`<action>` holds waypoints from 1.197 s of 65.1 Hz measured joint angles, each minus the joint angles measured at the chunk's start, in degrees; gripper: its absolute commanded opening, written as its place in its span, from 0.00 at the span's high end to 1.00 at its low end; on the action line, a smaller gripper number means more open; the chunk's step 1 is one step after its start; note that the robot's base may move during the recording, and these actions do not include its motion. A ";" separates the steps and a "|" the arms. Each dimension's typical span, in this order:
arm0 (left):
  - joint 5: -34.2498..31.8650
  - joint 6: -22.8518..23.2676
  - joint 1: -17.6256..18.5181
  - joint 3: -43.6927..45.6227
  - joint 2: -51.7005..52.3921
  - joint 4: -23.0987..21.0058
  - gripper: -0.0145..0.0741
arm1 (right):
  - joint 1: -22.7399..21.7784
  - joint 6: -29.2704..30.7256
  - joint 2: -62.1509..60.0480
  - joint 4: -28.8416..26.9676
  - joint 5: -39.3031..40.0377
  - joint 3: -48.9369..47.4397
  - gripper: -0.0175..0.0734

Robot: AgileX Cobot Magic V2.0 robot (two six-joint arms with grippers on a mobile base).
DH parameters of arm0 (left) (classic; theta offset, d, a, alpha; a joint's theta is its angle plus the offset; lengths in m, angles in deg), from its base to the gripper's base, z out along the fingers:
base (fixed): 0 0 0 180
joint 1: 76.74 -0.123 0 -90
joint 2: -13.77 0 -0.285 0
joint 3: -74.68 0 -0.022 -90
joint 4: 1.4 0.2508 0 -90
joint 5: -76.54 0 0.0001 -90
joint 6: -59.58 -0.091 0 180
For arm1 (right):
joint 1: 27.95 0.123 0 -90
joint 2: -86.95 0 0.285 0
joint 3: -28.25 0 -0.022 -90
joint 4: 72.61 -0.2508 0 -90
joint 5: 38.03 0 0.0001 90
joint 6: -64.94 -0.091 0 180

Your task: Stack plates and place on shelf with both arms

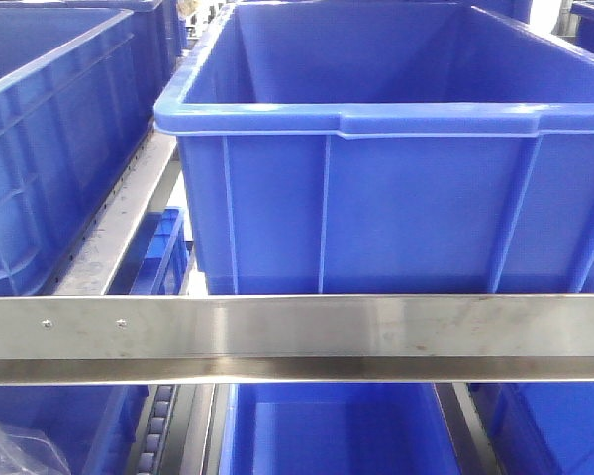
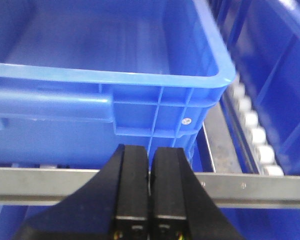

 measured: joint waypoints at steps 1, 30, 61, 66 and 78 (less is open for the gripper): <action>-0.41 0.00 0.00 -1.27 1.85 0.00 0.74 | 0.00 0.00 0.00 0.00 0.00 0.00 0.78; -2.91 0.00 0.00 -9.68 14.52 0.00 0.74 | 0.00 0.00 0.00 0.00 -0.08 0.00 0.78; -5.05 0.00 0.00 -9.68 14.52 1.48 0.74 | 0.00 0.00 0.00 0.00 -0.08 0.00 0.78; -5.05 0.00 0.00 -9.68 14.52 1.48 0.74 | 0.00 0.00 0.00 0.00 -0.08 0.00 0.78; -5.05 0.00 0.00 -9.68 14.52 1.87 0.74 | 0.00 0.00 0.00 0.00 -0.08 0.00 0.78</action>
